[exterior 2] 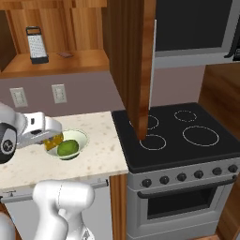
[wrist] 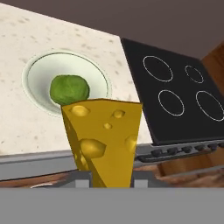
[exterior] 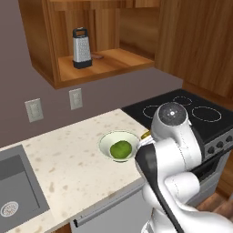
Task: Pick the cheese from the fridge and the cheese grater from the cabinet and place them next to the salad bowl.
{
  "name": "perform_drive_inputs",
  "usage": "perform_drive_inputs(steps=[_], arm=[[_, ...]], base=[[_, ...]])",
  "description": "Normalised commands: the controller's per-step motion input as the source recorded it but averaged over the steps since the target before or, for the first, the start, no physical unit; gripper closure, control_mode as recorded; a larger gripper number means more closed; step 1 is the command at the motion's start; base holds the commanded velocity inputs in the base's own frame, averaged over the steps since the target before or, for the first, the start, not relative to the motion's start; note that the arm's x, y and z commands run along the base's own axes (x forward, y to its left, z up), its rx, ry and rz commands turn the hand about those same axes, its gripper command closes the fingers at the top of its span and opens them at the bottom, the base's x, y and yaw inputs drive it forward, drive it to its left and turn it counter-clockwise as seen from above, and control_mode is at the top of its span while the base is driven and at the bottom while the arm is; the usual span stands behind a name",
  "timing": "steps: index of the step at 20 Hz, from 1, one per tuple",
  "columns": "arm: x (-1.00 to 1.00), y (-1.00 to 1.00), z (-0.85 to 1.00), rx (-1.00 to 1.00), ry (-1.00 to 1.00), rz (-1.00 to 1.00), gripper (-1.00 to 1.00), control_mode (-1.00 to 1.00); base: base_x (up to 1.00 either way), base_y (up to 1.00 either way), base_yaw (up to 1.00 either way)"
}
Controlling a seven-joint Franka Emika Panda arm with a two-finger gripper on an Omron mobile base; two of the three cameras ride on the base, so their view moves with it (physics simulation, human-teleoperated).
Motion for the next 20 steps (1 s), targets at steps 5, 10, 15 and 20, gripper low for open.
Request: perform_drive_inputs(steps=[5, 10, 15, 20], arm=[[0.26, -0.49, -0.33, 0.02, 0.00, 0.09, 1.00, -1.00], [0.14, -0.34, -0.29, 0.13, 0.00, 0.19, 1.00, -1.00], [0.00, -0.23, -0.64, 0.01, -0.16, 0.22, 1.00, -1.00], [0.00, -0.24, -0.56, -0.08, -0.26, 0.14, 1.00, -1.00]], base=[[0.00, 0.00, 0.00], [0.00, 0.00, 0.00], [0.00, 0.00, 0.00], [0.00, 0.00, 0.00]])
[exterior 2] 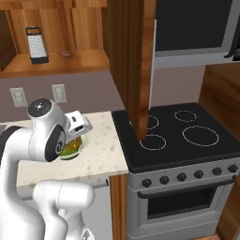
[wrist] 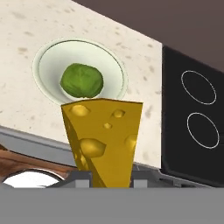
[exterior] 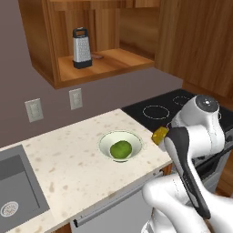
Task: Pick the cheese from the fridge and the cheese grater from the cabinet and place them next to the salad bowl.
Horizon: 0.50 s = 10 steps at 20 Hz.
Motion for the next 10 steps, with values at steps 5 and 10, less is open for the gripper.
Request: perform_drive_inputs(steps=[5, 10], arm=[[-0.02, -0.07, -0.63, -0.15, -0.28, 0.10, 1.00, -1.00], [-0.11, -0.08, -0.75, -0.22, -0.14, 0.05, 1.00, -1.00]], base=[[0.00, 0.00, 0.00], [0.00, 0.00, 0.00]])
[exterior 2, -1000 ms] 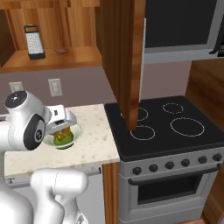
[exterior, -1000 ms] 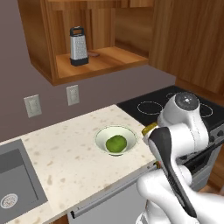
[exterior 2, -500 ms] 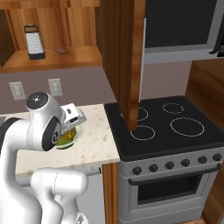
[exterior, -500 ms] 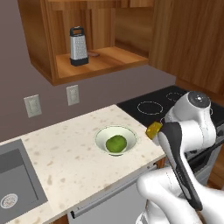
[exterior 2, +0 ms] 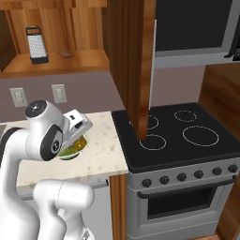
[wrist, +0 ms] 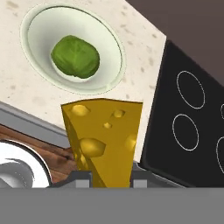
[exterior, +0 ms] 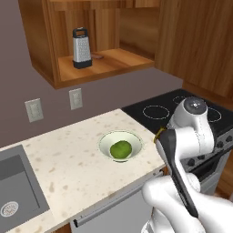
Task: Pick the cheese from the fridge and the cheese grater from the cabinet and place them next to the salad bowl.
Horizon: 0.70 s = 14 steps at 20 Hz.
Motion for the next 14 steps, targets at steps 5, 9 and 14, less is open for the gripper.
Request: perform_drive_inputs(steps=[5, 9, 14], arm=[[-0.03, -0.22, -0.49, -0.02, 0.00, 0.06, 1.00, -1.00], [-0.06, -0.20, -0.27, 0.00, -0.06, 0.10, 1.00, -1.00], [-0.28, -0.01, -0.40, -0.03, -0.29, 0.22, 1.00, -1.00]], base=[[0.00, 0.00, 0.00], [0.00, 0.00, 0.00], [0.00, 0.00, 0.00]])
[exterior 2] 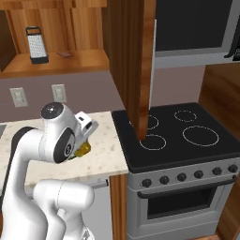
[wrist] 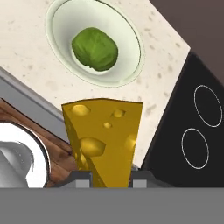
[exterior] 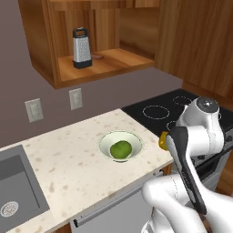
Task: Pick the cheese from the fridge and the cheese grater from the cabinet and place them next to the salad bowl.
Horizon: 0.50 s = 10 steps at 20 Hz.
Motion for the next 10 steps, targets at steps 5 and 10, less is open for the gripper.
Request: perform_drive_inputs(steps=[5, 10], arm=[[-0.05, 0.04, -0.49, -0.11, -0.25, 0.15, 1.00, -1.00], [0.00, 0.00, -0.63, -0.01, -0.13, 0.14, 1.00, -1.00]], base=[[0.00, 0.00, 0.00], [0.00, 0.00, 0.00]])
